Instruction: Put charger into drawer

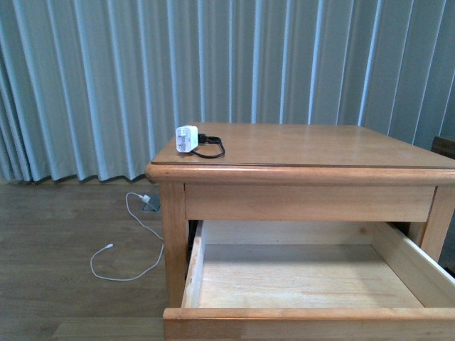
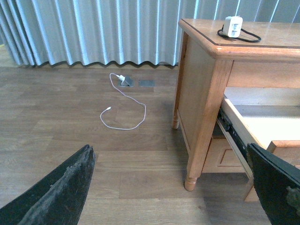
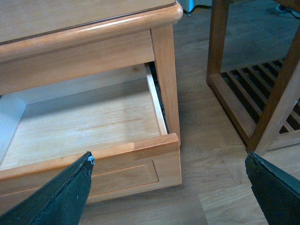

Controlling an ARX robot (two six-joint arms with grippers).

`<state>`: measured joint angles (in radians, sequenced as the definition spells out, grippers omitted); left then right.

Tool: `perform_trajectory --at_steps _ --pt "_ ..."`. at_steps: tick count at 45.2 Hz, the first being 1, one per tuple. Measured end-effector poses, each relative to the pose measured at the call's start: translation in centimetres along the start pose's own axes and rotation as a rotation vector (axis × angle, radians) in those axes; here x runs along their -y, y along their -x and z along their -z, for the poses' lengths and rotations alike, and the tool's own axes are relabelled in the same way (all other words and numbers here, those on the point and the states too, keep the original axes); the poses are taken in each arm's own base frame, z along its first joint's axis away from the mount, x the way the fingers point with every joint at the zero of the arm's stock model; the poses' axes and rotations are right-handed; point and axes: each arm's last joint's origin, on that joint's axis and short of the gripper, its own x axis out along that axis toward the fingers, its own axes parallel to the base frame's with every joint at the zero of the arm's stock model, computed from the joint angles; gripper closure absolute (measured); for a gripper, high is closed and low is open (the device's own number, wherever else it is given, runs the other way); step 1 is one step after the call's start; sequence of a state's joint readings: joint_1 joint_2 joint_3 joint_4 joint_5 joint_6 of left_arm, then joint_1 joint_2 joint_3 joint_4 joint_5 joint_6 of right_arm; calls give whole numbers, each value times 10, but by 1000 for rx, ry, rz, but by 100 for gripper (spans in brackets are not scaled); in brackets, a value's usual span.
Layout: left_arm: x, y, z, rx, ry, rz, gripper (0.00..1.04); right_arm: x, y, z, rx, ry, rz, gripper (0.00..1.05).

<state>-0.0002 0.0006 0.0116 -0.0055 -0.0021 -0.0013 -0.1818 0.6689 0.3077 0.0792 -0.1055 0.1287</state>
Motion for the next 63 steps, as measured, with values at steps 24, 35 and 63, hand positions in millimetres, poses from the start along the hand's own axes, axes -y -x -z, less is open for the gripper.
perform_trajectory --at_steps 24,35,63 --pt "0 0 0 0 0 0 6 -17 18 37 270 169 -94 99" --pt "0 0 0 0 0 0 6 -17 19 38 276 168 -90 47" --pt "16 -68 -36 -41 143 -389 6 -17 19 38 276 167 -91 8"
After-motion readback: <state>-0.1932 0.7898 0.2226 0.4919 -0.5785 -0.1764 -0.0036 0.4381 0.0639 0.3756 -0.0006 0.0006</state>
